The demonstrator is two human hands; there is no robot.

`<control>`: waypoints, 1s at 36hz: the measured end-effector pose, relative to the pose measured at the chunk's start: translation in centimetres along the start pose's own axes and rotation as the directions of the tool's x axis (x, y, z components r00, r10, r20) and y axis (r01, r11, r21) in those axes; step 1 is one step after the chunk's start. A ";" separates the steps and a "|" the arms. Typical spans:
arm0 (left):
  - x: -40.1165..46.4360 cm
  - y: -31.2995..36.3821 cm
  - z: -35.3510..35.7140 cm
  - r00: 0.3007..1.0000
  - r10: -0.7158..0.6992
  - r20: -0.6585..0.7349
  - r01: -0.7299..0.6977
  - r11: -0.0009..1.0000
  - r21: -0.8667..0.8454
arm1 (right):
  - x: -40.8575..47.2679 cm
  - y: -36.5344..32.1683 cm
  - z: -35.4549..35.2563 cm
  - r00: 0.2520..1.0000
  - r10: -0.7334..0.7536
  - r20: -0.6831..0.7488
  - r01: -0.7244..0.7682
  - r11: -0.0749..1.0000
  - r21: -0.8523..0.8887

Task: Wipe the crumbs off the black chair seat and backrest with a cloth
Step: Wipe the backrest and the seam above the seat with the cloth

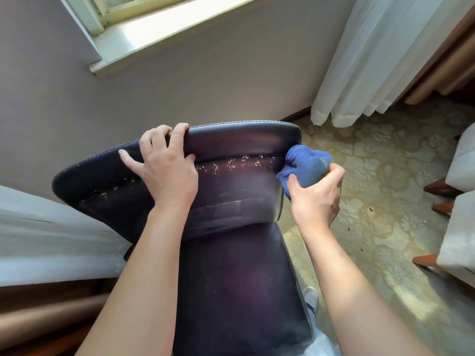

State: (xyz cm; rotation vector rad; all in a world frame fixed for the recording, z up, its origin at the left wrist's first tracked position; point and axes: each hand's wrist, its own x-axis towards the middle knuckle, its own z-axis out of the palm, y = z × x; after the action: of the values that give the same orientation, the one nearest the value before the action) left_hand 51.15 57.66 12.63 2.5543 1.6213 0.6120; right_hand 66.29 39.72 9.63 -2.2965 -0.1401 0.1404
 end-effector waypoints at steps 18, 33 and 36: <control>0.4 -1.4 0.5 0.997 -0.050 -0.060 0.050 0.999 0.000 | -1.6 -1.6 4.1 0.975 -0.210 0.078 0.210 0.978 0.005; 0.7 -2.7 0.5 0.993 -0.077 -0.085 0.077 0.997 -0.004 | -6.2 -4.1 7.6 0.887 -0.387 0.251 0.392 0.919 0.035; 0.7 -3.1 0.6 0.994 -0.068 -0.090 0.069 0.998 0.006 | -6.8 -4.0 7.6 0.824 -0.479 0.304 0.490 0.870 0.044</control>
State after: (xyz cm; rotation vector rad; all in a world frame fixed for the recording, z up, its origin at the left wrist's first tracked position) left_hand 48.98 59.74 11.53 2.4989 1.7353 0.7247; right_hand 58.23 47.00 7.93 -2.1836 -0.8895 0.2288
